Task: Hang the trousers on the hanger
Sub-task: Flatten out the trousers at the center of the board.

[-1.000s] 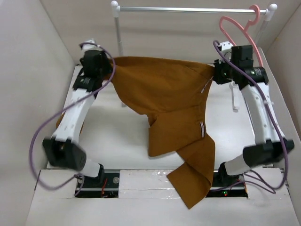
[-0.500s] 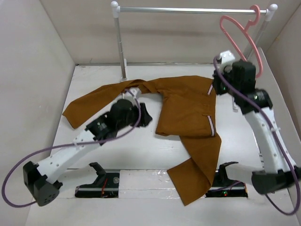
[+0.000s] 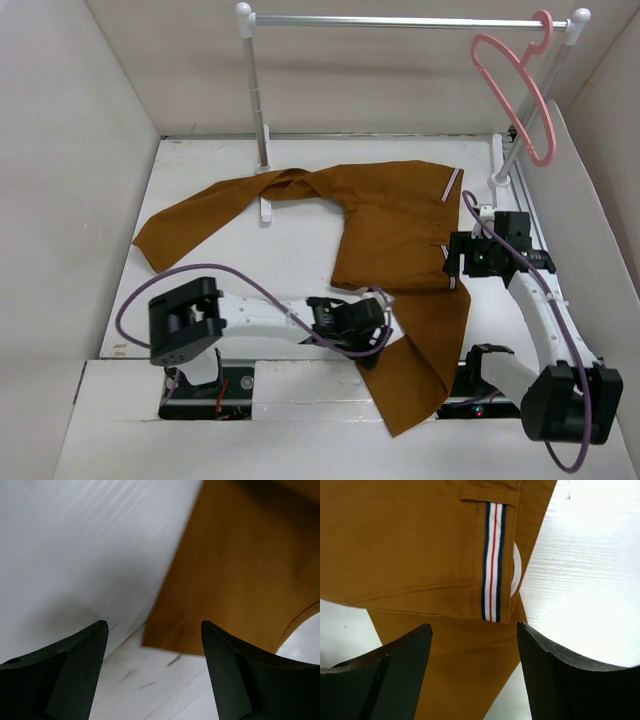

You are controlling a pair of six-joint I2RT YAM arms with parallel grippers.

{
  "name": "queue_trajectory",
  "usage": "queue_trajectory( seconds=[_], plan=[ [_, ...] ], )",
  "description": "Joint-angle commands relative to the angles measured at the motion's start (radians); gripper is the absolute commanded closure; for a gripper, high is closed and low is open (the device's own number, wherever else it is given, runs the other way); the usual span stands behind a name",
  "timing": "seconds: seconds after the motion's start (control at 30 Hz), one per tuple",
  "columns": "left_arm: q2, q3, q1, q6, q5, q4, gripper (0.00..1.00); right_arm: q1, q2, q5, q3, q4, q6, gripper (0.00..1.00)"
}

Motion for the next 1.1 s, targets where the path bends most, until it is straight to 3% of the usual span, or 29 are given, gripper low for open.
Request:
queue_trajectory(
  seconds=[0.0, 0.1, 0.2, 0.37, 0.43, 0.47, 0.57, 0.63, 0.67, 0.7, 0.83, 0.87, 0.93, 1.03, 1.07],
  plan=[
    [0.103, 0.119, -0.032, 0.071, 0.046, 0.049, 0.29, -0.08, 0.038, -0.137, -0.026, 0.135, -0.001, 0.26],
    [0.154, 0.123, -0.045, 0.076, 0.072, 0.081, 0.33, -0.112, 0.093, -0.163, -0.044, 0.189, -0.009, 0.23],
    [0.167, 0.101, -0.045, 0.07, 0.104, 0.115, 0.44, -0.141, 0.166, -0.206, -0.047, 0.219, -0.027, 0.24],
    [0.148, 0.082, -0.045, 0.077, 0.109, 0.1, 0.76, -0.196, 0.216, -0.257, -0.087, 0.299, 0.01, 0.27],
    [0.137, 0.072, -0.045, 0.082, 0.112, 0.092, 0.97, -0.196, 0.245, -0.28, -0.102, 0.324, 0.027, 0.27],
    [0.133, 0.069, -0.045, 0.082, 0.112, 0.089, 1.0, -0.196, 0.255, -0.28, -0.102, 0.324, 0.027, 0.27],
    [0.108, 0.069, -0.045, 0.073, 0.066, 0.049, 1.0, -0.215, 0.276, -0.33, -0.124, 0.365, 0.044, 0.32],
    [0.05, 0.06, 0.001, 0.065, 0.034, 0.001, 1.0, -0.215, 0.279, -0.37, -0.128, 0.379, 0.054, 0.5],
    [0.023, 0.055, 0.02, 0.063, -0.012, -0.017, 1.0, -0.215, 0.275, -0.376, -0.127, 0.384, 0.056, 0.61],
    [-0.013, 0.036, 0.044, 0.059, -0.052, -0.039, 1.0, -0.224, 0.27, -0.381, -0.122, 0.379, 0.056, 0.96],
    [-0.273, -0.004, 0.223, 0.062, -0.21, -0.242, 1.0, -0.268, 0.177, -0.299, -0.081, 0.332, 0.123, 1.0],
    [-0.318, -0.021, 0.327, 0.072, -0.256, -0.266, 1.0, -0.269, 0.149, -0.271, -0.066, 0.318, 0.136, 1.0],
    [-0.461, -0.026, 0.429, 0.039, -0.319, -0.322, 1.0, -0.294, 0.074, -0.155, -0.004, 0.272, 0.168, 1.0],
    [-0.582, -0.029, 0.627, 0.033, -0.298, -0.331, 1.0, -0.36, 0.01, -0.033, 0.075, 0.224, 0.198, 1.0],
    [-0.6, -0.021, 0.688, 0.04, -0.226, -0.336, 1.0, -0.377, 0.005, -0.013, 0.097, 0.206, 0.205, 1.0]
  ],
)
